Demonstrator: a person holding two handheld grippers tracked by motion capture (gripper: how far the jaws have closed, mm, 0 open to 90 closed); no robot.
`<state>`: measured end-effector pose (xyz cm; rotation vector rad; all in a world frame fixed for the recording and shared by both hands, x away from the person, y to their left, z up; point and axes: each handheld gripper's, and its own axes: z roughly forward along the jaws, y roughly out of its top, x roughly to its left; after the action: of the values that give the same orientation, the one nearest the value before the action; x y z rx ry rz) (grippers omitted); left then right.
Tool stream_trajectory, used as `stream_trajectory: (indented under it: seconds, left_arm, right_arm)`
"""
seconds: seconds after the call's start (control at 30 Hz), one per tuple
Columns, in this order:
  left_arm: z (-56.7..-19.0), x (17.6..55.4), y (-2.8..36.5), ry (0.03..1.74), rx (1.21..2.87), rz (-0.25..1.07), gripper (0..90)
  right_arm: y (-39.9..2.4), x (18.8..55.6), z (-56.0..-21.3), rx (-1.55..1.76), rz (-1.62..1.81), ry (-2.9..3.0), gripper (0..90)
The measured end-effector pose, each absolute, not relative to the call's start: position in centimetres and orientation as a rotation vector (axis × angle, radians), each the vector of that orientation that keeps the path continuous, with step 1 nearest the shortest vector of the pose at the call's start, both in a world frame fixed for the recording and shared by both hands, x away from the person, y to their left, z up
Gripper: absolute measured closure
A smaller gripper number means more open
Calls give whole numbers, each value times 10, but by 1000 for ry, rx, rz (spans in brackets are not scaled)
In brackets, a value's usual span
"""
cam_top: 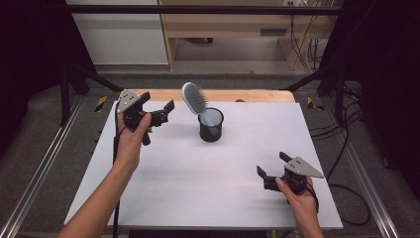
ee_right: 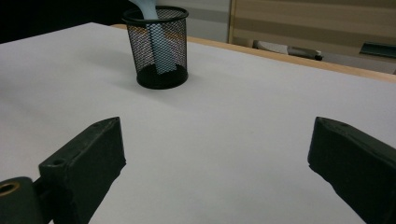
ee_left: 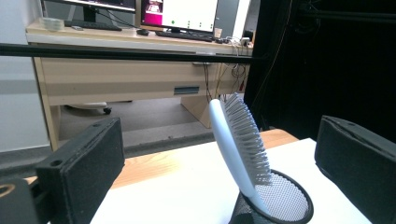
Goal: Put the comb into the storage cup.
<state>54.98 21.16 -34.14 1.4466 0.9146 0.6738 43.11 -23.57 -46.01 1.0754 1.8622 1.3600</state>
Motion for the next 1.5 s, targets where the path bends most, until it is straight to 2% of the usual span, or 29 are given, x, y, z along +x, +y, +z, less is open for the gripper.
stream_trajectory:
  seconds: [0.83,1.5]
  left_arm:
    - [-328,519,268,916,1447,743,12]
    - [-345,478,297,865,1479,769,10]
  right_arm:
    - [-234,429,-460,1084,1361,1894,36]
    - [-234,428,-460,1089,1362,1906,36]
